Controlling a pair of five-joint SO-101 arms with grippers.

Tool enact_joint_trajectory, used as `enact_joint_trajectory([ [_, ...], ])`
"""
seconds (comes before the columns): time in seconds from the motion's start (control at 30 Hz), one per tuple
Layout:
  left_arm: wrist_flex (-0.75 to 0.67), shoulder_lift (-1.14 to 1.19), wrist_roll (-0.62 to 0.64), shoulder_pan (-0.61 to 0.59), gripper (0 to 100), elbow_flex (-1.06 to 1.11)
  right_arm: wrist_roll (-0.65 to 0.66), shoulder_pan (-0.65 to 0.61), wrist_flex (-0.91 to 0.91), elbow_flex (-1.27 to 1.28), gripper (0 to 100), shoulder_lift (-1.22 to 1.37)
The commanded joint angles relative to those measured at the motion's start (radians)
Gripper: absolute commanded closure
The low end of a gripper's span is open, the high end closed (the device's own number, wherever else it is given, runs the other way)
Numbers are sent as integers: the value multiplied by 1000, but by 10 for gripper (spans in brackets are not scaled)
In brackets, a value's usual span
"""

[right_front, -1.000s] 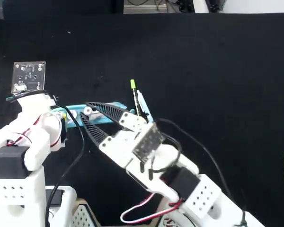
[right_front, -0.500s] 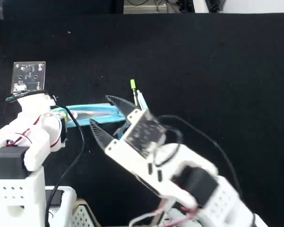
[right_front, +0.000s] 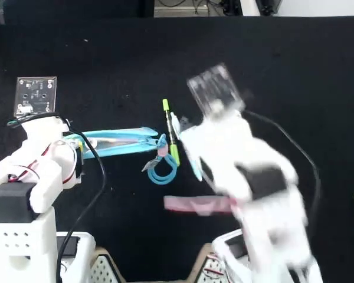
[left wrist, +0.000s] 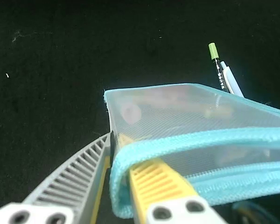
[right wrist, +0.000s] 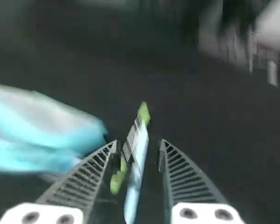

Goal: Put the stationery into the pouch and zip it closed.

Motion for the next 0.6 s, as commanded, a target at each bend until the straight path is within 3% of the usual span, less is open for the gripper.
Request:
enact_joint_trajectory([
  [0.0, -8, 11, 5, -4, 970, 5, -17, 114, -123, 107, 874, 193],
  [0.13, -9, 11, 5, -1, 970, 5, -28, 110, -219, 173, 867, 374],
  [0.3, -8, 11, 5, -4, 970, 5, -26, 43, -227, 143, 783, 564],
  [0.57, -6, 11, 5, -7, 970, 5, -26, 8, -252, 19, 800, 829],
])
